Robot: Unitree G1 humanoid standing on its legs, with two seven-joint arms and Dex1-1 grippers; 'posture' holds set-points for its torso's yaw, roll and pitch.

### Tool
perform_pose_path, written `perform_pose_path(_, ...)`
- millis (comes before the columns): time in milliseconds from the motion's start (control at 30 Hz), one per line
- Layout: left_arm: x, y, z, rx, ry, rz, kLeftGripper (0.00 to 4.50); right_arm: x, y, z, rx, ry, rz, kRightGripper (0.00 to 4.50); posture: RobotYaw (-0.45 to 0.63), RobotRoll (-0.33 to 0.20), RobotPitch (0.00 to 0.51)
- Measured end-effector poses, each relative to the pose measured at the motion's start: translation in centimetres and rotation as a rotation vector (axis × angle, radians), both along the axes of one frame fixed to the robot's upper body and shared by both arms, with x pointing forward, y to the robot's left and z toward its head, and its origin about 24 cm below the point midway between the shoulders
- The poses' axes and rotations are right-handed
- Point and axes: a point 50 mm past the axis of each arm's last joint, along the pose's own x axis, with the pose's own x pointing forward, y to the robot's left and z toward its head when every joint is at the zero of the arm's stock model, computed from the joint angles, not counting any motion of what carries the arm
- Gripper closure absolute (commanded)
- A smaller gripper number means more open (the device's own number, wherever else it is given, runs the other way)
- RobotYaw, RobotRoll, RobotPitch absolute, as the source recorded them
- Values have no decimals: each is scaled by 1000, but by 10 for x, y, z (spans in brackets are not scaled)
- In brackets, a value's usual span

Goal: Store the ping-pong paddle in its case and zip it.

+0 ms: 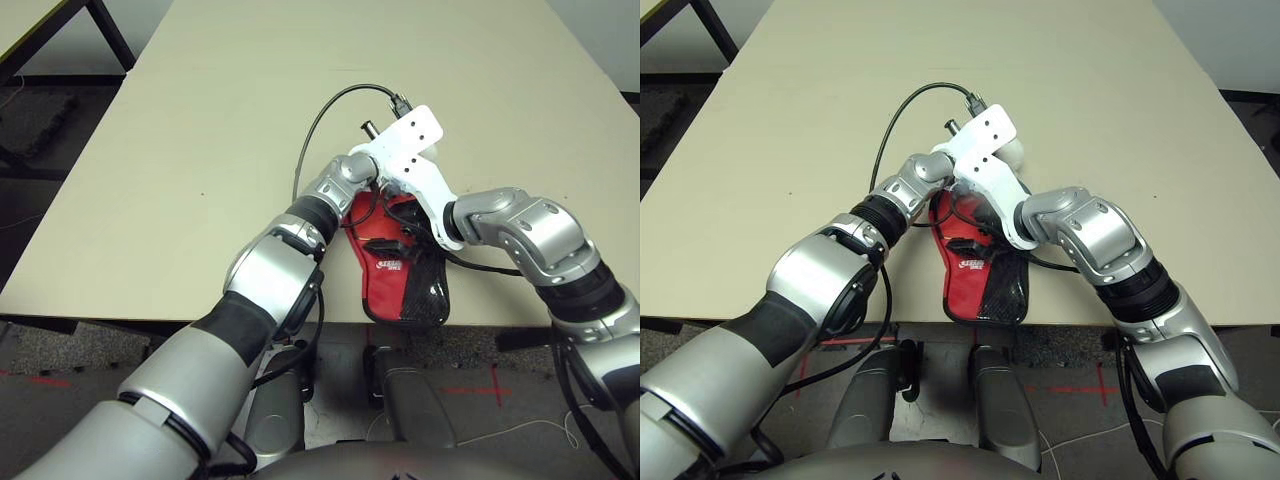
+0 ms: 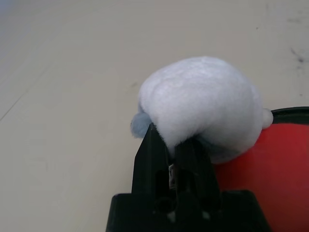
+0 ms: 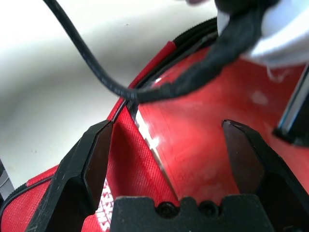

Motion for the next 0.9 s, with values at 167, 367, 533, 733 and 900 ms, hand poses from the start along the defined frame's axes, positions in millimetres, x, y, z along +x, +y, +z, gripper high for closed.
perform_pose_path(167, -1, -2, 1, -21, 16, -18, 4473, 1, 2, 1, 8, -4, 1, 0, -155, 0, 219)
perform_pose_path(367, -1, -1, 1, -32, 34, -34, 4473, 3, 1, 1, 14, -1, -6, 0, -127, 0, 215)
perform_pose_path(533, 5, 7, 18, -89, 40, -45, 2561, 1, -2, 3, 17, 4, 0, 0, -104, 0, 207)
perform_pose_path(733, 17, 40, 55, -180, 48, -131, 221, -6, -25, 16, -7, 45, -35, 0, -79, 0, 187)
perform_pose_path(900, 24, 81, 72, -159, 62, -184, 17, -11, -40, 35, 3, 56, -45, 0, -70, 0, 172)
